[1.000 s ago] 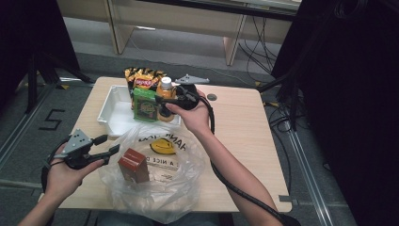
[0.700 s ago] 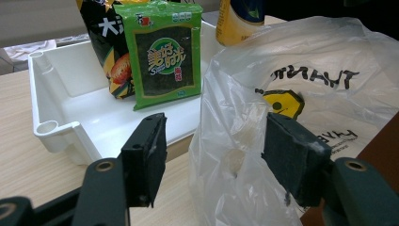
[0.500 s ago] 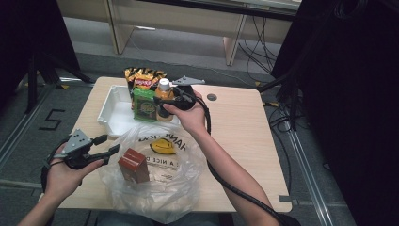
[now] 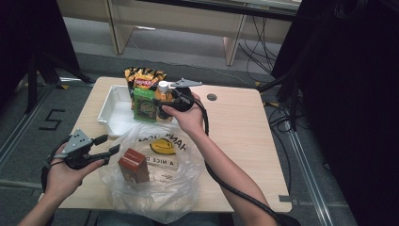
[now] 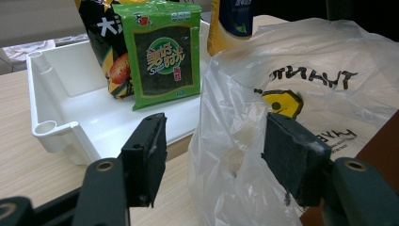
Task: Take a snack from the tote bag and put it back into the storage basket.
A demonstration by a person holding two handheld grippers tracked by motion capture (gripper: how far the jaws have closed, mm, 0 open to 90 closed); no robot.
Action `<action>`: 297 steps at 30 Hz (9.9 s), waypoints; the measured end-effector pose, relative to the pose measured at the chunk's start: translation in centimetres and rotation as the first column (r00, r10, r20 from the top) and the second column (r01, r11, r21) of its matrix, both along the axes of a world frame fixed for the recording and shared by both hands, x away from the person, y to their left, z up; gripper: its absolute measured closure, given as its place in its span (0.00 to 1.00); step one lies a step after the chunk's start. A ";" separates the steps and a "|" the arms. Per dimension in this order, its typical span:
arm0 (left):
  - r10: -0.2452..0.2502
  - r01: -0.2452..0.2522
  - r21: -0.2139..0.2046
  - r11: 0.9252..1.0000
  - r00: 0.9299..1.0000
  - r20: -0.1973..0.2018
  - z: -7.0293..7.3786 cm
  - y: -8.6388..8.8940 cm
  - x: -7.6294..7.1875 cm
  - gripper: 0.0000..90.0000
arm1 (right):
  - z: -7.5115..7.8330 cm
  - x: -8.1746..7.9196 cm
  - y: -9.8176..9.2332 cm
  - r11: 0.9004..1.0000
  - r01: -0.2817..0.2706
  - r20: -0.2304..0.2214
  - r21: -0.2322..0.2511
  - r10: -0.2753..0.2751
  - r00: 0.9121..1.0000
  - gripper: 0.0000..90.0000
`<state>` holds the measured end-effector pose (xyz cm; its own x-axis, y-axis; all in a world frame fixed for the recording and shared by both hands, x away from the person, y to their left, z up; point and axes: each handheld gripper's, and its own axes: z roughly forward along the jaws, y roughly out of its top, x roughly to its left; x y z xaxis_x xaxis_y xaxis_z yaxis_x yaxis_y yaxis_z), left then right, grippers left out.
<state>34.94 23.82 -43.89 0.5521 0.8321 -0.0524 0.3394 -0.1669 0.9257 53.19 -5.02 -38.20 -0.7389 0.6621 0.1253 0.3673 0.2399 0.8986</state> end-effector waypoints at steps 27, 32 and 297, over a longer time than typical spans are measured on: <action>0.000 0.000 0.000 1.000 1.000 0.000 0.0 0.0 0.0 0.44 | -2.7 0.7 -0.4 0.998 0.020 -0.049 -0.062 -0.023 0.999 0.35; -0.001 0.001 0.000 1.000 1.000 0.000 0.0 0.0 0.0 0.44 | -3.1 0.8 -0.4 0.998 0.020 -0.052 -0.066 -0.023 0.998 0.35; -0.060 0.072 -0.159 0.985 0.995 0.083 0.8 -6.7 -6.1 0.39 | -3.4 -12.3 -17.1 0.988 0.143 -0.010 -0.053 -0.143 0.990 0.70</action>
<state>28.85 17.15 -43.08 0.6133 0.7777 -0.1379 0.2585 -0.0327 0.9654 40.87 -22.13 -41.61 -0.6347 0.7666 0.0972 0.4130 0.2303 0.8811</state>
